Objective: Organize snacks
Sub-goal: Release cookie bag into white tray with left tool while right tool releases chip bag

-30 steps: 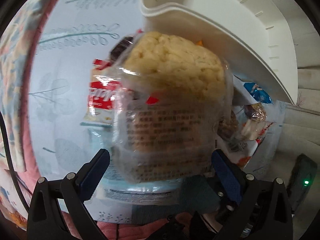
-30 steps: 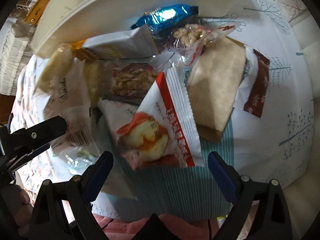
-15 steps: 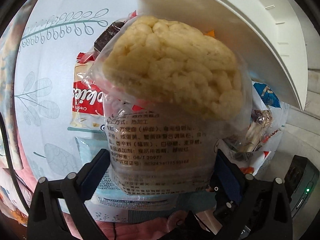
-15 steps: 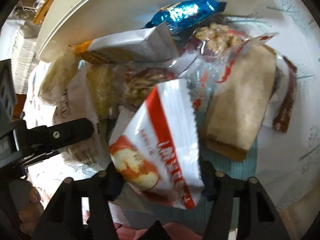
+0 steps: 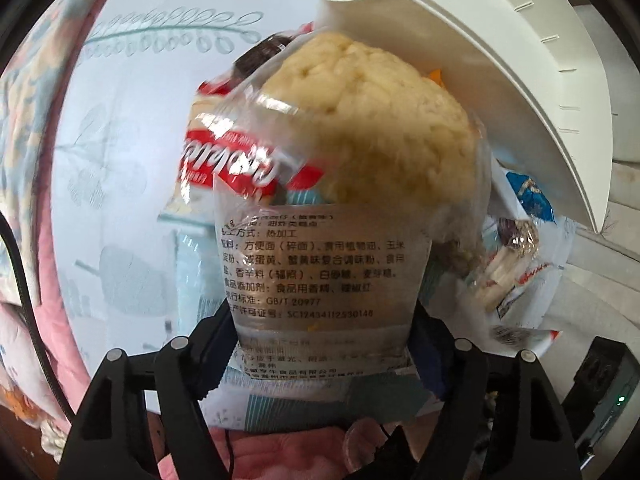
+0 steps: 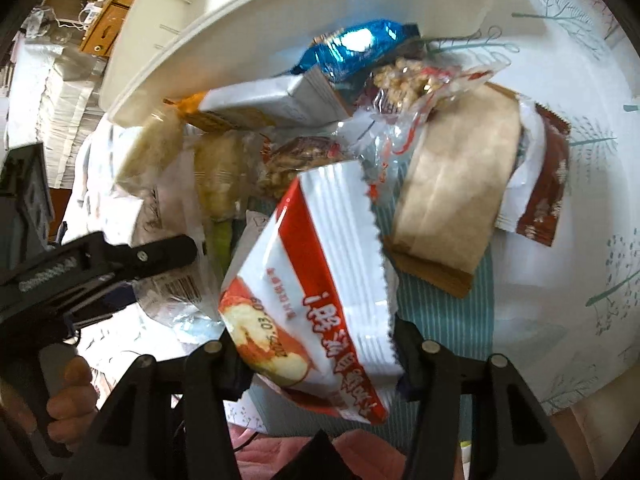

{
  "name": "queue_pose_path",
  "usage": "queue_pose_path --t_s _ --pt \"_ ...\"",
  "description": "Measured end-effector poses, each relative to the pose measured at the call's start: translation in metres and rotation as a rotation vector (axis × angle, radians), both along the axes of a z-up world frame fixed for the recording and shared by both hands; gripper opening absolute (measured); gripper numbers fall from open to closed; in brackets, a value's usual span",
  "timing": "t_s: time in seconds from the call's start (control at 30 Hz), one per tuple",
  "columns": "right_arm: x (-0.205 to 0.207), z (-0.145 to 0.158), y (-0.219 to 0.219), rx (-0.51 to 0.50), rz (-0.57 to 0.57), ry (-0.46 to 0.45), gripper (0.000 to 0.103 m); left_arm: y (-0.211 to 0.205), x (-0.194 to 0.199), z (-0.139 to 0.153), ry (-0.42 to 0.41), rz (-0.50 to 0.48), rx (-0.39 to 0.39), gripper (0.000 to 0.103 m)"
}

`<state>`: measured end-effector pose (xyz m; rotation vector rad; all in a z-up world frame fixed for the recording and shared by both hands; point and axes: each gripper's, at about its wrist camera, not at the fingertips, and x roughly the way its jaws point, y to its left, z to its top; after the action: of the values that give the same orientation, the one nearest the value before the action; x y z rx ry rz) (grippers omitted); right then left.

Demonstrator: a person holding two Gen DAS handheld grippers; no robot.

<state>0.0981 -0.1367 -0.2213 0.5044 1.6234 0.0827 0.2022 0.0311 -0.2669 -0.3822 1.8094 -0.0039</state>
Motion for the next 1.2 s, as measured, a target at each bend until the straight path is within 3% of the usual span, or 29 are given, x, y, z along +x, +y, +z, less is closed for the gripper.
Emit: queue_pose_path --t_s 0.17,0.47,0.87,1.03,1.2 --pt "-0.004 0.027 -0.013 0.031 0.014 -0.050 0.053 0.009 -0.024 0.017 0.029 0.011 0.000 0.075" --pt "0.001 0.079 -0.034 0.098 0.024 -0.156 0.053 0.012 -0.041 0.083 -0.035 -0.061 0.026 0.075" --pt "0.048 0.147 -0.047 0.198 0.003 -0.332 0.054 -0.013 0.021 0.179 -0.220 -0.179 0.059 0.076" --pt "0.073 0.159 -0.048 0.204 -0.016 -0.369 0.054 -0.013 0.063 0.202 -0.279 -0.168 0.064 0.076" --pt "0.099 0.160 -0.050 0.183 -0.049 -0.387 0.054 -0.014 0.103 0.207 -0.329 -0.155 0.060 0.076"
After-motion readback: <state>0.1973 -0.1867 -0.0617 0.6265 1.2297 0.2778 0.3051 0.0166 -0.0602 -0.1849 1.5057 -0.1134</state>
